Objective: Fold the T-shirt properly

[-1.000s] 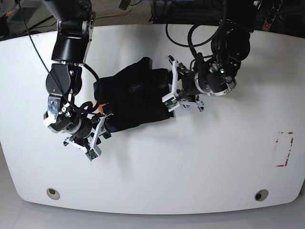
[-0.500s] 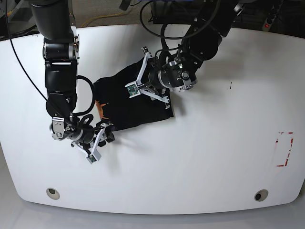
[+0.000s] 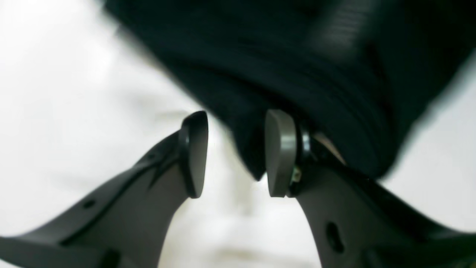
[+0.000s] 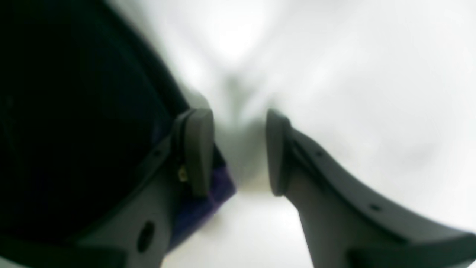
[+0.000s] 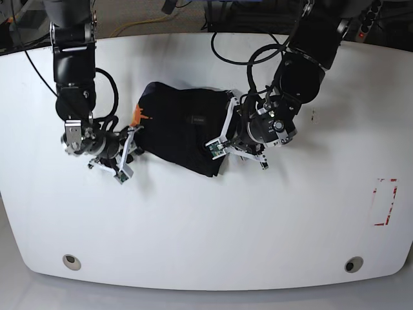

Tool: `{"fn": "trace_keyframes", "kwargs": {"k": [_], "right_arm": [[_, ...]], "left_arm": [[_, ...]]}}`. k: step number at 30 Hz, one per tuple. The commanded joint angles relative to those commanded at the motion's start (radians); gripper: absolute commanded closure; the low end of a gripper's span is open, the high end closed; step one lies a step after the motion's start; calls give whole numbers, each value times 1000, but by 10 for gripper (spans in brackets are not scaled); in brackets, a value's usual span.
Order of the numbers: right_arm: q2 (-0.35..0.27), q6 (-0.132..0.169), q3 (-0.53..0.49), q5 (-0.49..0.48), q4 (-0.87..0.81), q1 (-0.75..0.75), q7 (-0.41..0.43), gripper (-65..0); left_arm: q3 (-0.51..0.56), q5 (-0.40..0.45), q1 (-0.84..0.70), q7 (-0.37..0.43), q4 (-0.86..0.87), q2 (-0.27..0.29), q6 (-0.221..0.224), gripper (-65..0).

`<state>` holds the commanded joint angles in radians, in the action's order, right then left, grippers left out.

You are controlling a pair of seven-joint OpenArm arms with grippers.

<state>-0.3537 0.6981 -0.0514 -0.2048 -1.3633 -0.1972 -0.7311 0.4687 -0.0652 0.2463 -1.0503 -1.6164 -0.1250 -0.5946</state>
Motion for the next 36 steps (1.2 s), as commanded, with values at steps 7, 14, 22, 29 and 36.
{"fn": "trace_keyframes", "kwargs": {"k": [7,14,22,29,36], "right_arm": [[81,0,-3,8,-252,141,-123,-224],[175,0,2,6,-347,181,-153,-224],[210,0,0,-5,-542,147,-285,-230],[298,0,-6,-5,-503,91,-361,-368],[373,0,-8,-5,-370,5,-388,-509]], "left_arm": [[-104,0,44,0,34,-8,0,-239],[-173,-3,84,-11,0,-5,0,-239],[-302,-3,0,-155,-259,-11,-104,-239],[-505,-6,-193,-158,-310,-43,-104,-239],[-706,-9,-334,-155,-310,-38,-104,-240]]}}
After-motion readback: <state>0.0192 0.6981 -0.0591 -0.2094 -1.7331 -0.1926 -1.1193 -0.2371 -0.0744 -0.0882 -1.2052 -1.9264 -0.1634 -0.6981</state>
